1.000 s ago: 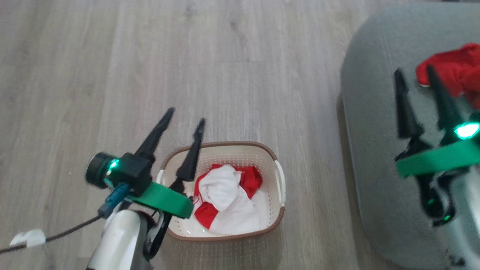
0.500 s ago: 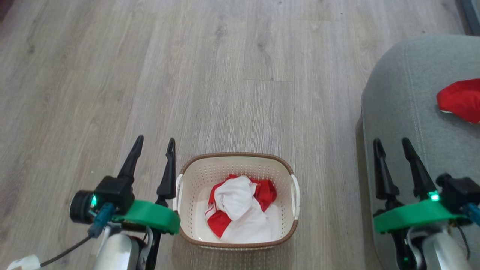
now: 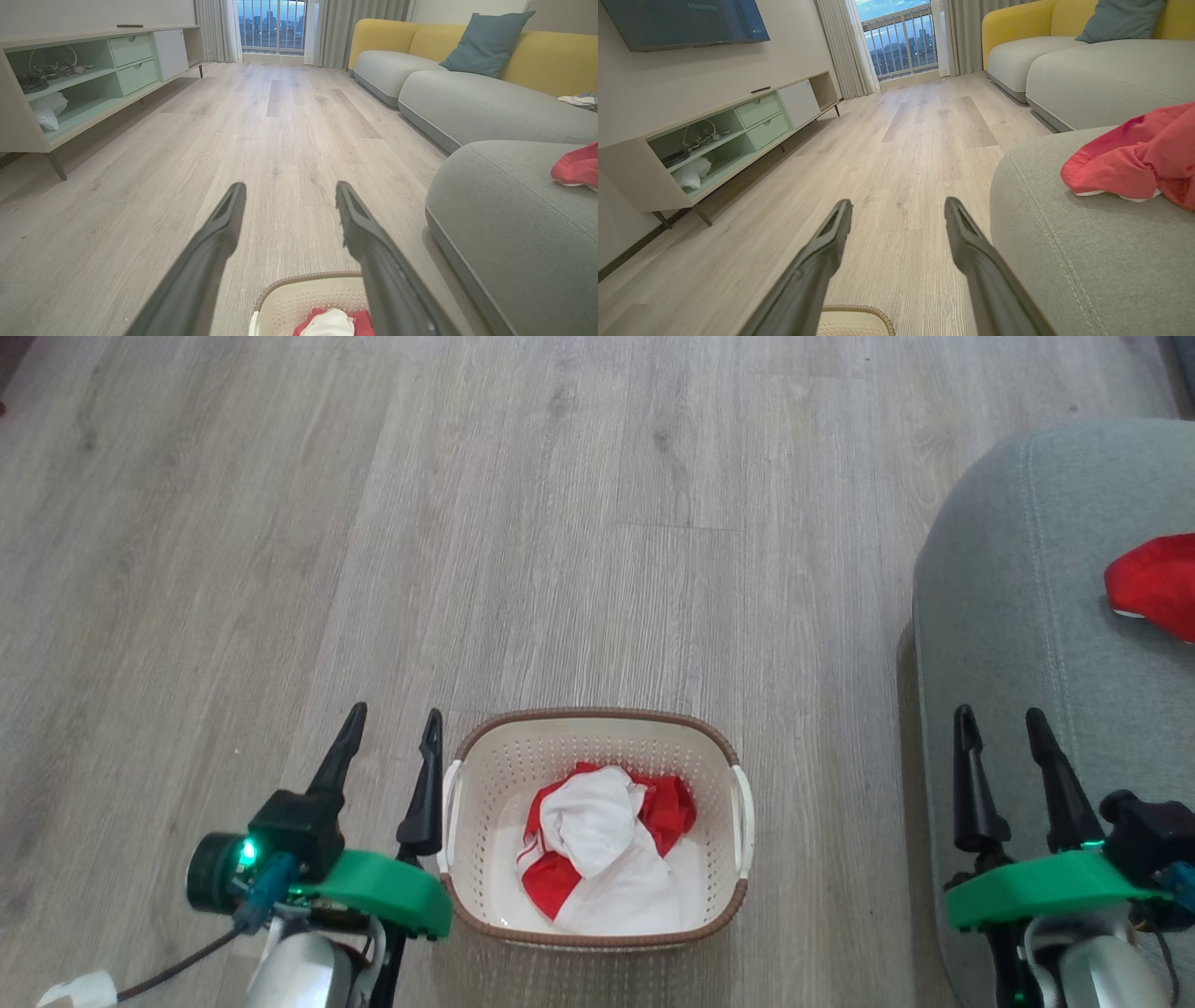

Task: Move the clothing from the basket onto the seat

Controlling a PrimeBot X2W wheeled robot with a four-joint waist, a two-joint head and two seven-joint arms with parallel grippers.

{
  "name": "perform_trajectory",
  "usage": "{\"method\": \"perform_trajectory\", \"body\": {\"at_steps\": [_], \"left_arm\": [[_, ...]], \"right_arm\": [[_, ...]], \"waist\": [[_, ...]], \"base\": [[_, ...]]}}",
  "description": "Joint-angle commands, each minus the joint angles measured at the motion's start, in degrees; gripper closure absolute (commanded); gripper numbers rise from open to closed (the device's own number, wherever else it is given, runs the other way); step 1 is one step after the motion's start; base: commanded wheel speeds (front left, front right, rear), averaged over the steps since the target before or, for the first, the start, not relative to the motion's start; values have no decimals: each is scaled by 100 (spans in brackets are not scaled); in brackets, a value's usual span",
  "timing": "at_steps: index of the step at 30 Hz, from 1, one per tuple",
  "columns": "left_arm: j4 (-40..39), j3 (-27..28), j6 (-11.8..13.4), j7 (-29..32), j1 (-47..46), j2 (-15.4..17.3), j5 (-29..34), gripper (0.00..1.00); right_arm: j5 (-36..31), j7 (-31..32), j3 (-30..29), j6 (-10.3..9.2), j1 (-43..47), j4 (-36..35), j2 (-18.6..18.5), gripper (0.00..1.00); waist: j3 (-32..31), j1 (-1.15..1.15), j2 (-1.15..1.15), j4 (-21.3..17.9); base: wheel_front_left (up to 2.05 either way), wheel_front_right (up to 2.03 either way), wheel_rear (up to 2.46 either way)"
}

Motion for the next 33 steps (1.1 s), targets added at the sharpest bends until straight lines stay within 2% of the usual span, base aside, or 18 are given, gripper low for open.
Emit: {"method": "perform_trajectory", "body": {"at_steps": [1,16,20,27,33], "left_arm": [[-157,141,6,-29,-141,2,-24,0],[-88,-47,9,-29,-124,2,-67,0],[-29,-123,-19,-29,-132,2,-94,0],[233,-224,-39,-29,-226,2,-72,0],[799,-337,-105,-29,-543,2,-86,0]], "right_arm": [[34,-37,104,-1,-131,-169,-14,0],[98,-37,112,-1,-178,-152,-12,0],[392,-37,46,-1,-214,-153,-12,0],[129,-37,80,-1,-351,-137,-12,0],[157,-37,318,-1,-583,-180,-18,0]], "waist": [[-4,0,0,-4],[-113,0,0,-58],[-66,0,0,-69],[220,0,0,-131],[868,0,0,-268]], "base": [[0,0,0],[0,0,0],[0,0,0],[0,0,0],[0,0,0]]}}
